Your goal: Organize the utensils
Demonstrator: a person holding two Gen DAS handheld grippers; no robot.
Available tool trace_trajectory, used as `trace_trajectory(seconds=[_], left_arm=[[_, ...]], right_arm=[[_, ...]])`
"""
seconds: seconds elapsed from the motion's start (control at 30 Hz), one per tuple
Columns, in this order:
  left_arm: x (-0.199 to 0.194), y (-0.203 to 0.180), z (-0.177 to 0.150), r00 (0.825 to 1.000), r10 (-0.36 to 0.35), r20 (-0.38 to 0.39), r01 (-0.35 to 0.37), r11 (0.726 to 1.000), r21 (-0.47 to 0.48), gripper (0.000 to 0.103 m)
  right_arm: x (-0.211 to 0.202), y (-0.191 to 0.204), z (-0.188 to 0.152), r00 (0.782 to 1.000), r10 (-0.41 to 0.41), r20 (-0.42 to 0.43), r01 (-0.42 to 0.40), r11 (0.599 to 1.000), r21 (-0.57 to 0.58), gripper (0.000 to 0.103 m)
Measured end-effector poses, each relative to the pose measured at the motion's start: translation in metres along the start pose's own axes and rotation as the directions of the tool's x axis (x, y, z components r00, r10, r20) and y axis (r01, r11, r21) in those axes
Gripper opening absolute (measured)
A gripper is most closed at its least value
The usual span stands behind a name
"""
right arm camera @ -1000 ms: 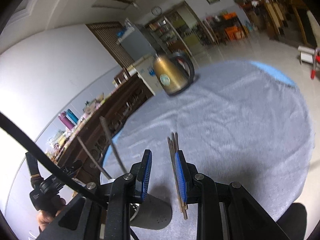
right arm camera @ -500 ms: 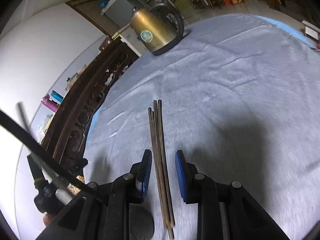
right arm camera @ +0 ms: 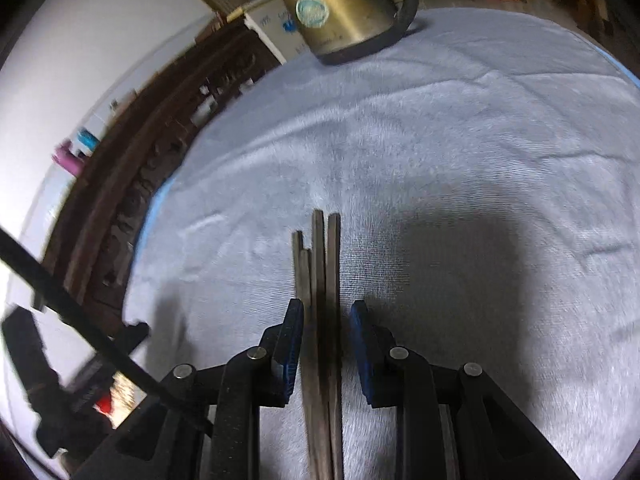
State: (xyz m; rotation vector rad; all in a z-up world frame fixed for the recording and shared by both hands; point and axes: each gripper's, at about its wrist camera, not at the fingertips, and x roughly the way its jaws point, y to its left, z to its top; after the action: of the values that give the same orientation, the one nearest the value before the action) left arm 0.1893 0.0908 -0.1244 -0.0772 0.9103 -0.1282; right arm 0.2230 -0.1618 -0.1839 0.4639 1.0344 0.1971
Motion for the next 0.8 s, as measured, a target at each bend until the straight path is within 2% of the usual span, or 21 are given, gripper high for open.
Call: trace_trajectory(seconds=[0.03, 0.07, 0.13, 0.17, 0.23, 0.4, 0.53, 0.67, 0.73, 0.77, 0.8], left_arm=[[0.002, -0.005, 0.003, 1.0, -0.014, 0.001, 0.014, 1.0, 0.015, 0.063], [0.004, -0.01, 0.006, 1.0, -0.027, -0.002, 0.027, 0.999, 0.028, 0.063], [0.011, -0.023, 0.01, 0.998, -0.054, -0.023, 0.055, 0.997, 0.061, 0.063], [0.014, -0.028, 0.012, 0.997, -0.066, -0.028, 0.068, 0.995, 0.072, 0.063], [0.022, -0.044, 0.016, 0.994, -0.096, -0.045, 0.1, 0.989, 0.107, 0.063], [0.046, -0.081, 0.023, 0.985, -0.134, -0.104, 0.151, 0.972, 0.178, 0.063], [0.059, -0.107, 0.02, 0.973, -0.169, -0.16, 0.202, 0.954, 0.22, 0.063], [0.066, -0.119, 0.016, 0.963, -0.19, -0.193, 0.232, 0.946, 0.228, 0.063], [0.068, -0.12, 0.017, 0.964, -0.192, -0.185, 0.232, 0.945, 0.231, 0.054], [0.068, -0.121, 0.016, 0.965, -0.189, -0.182, 0.23, 0.944, 0.236, 0.041], [0.068, -0.121, 0.017, 0.964, -0.195, -0.18, 0.236, 0.942, 0.24, 0.023]], right_arm=[[0.001, 0.003, 0.001, 1.0, -0.015, 0.005, 0.015, 1.0, -0.022, 0.025], [0.003, 0.006, 0.002, 0.999, -0.042, 0.001, 0.042, 0.998, -0.048, 0.019], [0.003, 0.009, 0.002, 0.997, -0.072, 0.002, 0.072, 0.994, -0.086, 0.016], [0.003, 0.009, 0.002, 0.996, -0.091, 0.001, 0.09, 0.991, -0.101, 0.01], [0.0, 0.005, 0.003, 0.993, -0.116, 0.008, 0.116, 0.987, -0.108, 0.007], [-0.013, -0.02, 0.007, 0.99, -0.141, 0.022, 0.142, 0.987, -0.077, 0.01], [-0.031, -0.041, 0.011, 0.994, -0.103, 0.047, 0.103, 0.995, -0.001, 0.012], [-0.038, -0.046, 0.014, 0.996, -0.06, 0.062, 0.061, 0.998, -0.002, 0.013], [-0.037, -0.044, 0.017, 0.997, -0.057, 0.05, 0.058, 0.998, -0.023, 0.014], [-0.035, -0.042, 0.019, 0.998, -0.053, 0.038, 0.054, 0.998, -0.035, 0.017], [-0.032, -0.04, 0.021, 0.998, -0.048, 0.026, 0.049, 0.998, -0.045, 0.02]])
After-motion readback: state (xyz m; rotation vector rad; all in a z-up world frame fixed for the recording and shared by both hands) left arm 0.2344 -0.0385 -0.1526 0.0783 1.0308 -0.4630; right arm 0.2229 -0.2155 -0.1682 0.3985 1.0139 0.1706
